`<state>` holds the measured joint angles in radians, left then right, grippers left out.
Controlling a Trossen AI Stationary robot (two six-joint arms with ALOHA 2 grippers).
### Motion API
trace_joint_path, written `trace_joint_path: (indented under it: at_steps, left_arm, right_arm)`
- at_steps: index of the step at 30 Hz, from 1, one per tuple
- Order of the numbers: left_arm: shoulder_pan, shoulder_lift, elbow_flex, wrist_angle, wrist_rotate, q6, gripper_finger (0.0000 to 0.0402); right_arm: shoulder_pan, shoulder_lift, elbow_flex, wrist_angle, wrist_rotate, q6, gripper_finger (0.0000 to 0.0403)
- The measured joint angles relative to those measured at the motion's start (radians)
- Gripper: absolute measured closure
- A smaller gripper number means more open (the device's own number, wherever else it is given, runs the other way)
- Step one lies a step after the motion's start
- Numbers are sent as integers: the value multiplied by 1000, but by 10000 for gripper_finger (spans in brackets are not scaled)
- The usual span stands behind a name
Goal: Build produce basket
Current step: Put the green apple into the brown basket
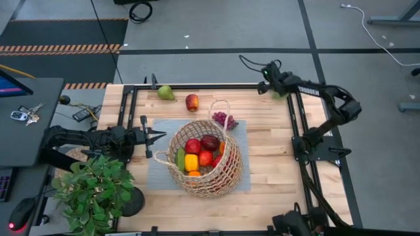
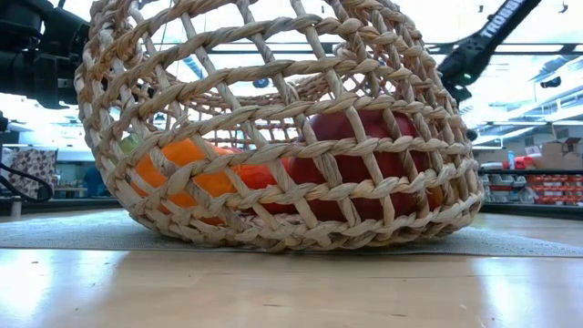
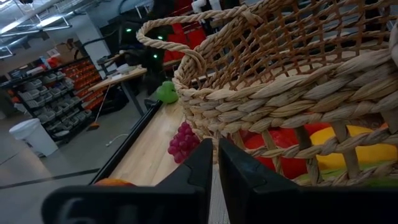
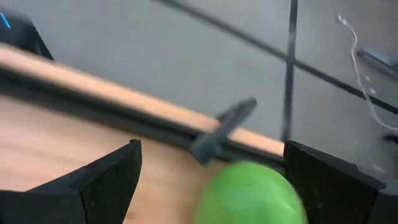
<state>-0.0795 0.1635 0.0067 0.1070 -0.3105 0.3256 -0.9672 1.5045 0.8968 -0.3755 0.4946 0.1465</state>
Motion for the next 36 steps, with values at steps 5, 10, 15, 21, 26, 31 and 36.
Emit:
trace_joint_path:
  at_steps: [5,10,15,21,26,31,36]
  left_arm:
    - [0,0,0,0,1,0,367]
    - [0,0,0,0,0,0,372]
    - [0,0,0,0,1,0,367]
    - [0,0,0,0,0,0,368]
    - [0,0,0,0,0,0,373]
    - [0,0,0,0,0,0,371]
    - [0,0,0,0,0,0,366]
  right_arm:
    - [-18,119,229,-365,-35,-18,8]
    - [-24,245,390,-655,-76,-65,8]
    - [-27,356,462,-846,-88,-123,8]
    - [-22,468,493,-969,27,-155,8]
    - [-22,536,493,-952,68,-180,8]
    - [-22,593,494,-921,105,-214,8]
    - [-22,625,494,-906,115,-261,10]
